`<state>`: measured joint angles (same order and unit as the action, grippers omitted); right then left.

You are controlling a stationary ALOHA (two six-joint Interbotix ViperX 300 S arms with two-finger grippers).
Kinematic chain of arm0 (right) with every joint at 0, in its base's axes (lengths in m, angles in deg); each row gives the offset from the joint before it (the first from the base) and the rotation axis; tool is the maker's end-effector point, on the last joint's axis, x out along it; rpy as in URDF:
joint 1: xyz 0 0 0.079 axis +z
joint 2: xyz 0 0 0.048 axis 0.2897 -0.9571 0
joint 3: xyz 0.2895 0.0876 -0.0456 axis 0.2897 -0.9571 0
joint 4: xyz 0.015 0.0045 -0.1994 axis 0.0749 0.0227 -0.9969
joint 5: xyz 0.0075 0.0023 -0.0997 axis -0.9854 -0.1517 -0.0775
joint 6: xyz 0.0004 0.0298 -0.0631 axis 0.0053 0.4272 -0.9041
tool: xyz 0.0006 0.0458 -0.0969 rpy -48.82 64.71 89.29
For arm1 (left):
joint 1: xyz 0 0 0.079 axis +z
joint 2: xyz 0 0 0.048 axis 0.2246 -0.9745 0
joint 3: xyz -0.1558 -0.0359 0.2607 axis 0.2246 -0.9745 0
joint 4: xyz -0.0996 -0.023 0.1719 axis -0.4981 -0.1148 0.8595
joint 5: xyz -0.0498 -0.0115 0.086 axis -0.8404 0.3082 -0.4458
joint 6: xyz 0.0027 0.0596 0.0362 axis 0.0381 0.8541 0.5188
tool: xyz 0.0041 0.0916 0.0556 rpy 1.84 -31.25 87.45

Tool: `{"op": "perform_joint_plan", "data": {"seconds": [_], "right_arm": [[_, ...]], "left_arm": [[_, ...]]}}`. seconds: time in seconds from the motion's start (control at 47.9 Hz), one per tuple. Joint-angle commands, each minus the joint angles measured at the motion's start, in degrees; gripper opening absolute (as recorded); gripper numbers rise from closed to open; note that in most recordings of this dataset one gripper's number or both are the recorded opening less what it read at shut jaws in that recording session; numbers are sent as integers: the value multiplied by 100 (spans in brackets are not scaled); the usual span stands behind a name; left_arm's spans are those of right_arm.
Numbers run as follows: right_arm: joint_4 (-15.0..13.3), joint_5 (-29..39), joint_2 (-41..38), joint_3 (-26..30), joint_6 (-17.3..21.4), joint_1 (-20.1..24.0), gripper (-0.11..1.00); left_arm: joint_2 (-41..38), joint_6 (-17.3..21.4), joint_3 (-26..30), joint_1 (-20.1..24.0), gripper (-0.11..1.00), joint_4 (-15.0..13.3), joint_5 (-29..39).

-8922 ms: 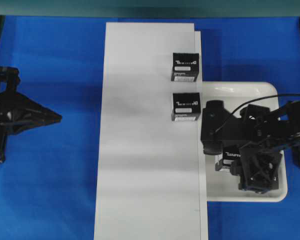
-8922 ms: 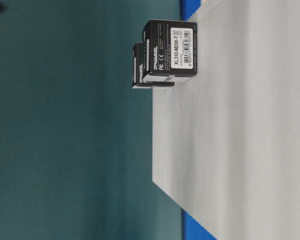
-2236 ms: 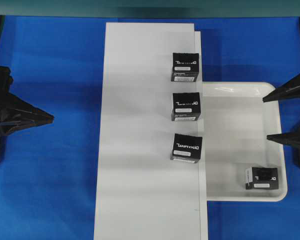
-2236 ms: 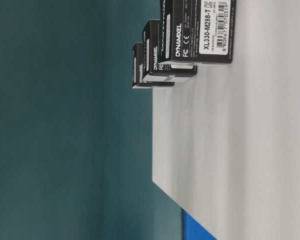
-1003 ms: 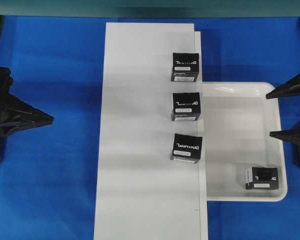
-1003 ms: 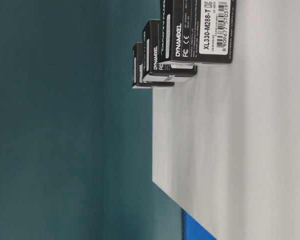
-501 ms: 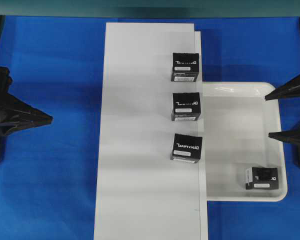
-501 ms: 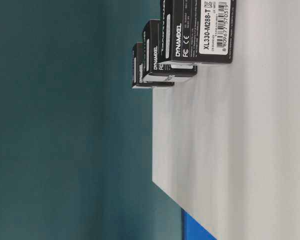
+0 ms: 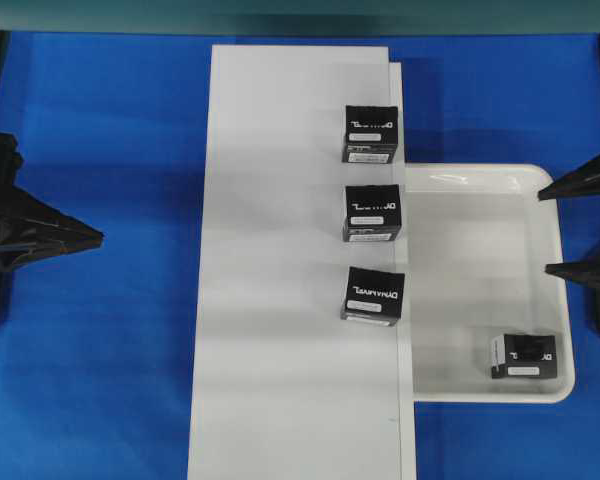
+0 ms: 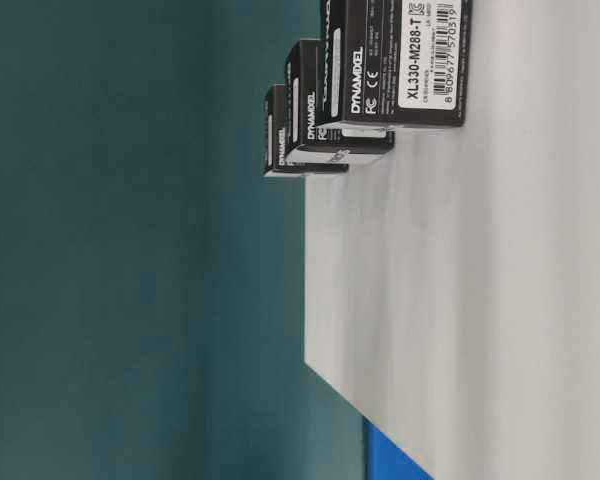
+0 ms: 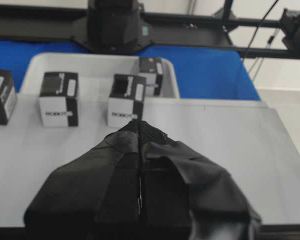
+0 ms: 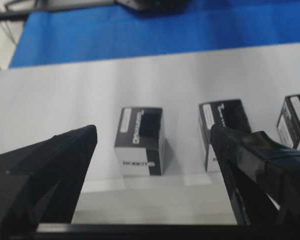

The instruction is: Place the box from the white plastic tray onto the white base.

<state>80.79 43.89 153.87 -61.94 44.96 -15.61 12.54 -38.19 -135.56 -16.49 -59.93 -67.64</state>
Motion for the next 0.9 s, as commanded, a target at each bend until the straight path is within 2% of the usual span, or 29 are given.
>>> {"op": "perform_joint_plan", "data": {"seconds": [0.0,0.878], "right_arm": [[18,-79,26,0,9,-9,98],[-9,-62,79,-325,-53,-53,98]], "left_arm": [[-18,0,62,0,-7,18,-26],[193,-9,18,-149,-7,18,-26]]}}
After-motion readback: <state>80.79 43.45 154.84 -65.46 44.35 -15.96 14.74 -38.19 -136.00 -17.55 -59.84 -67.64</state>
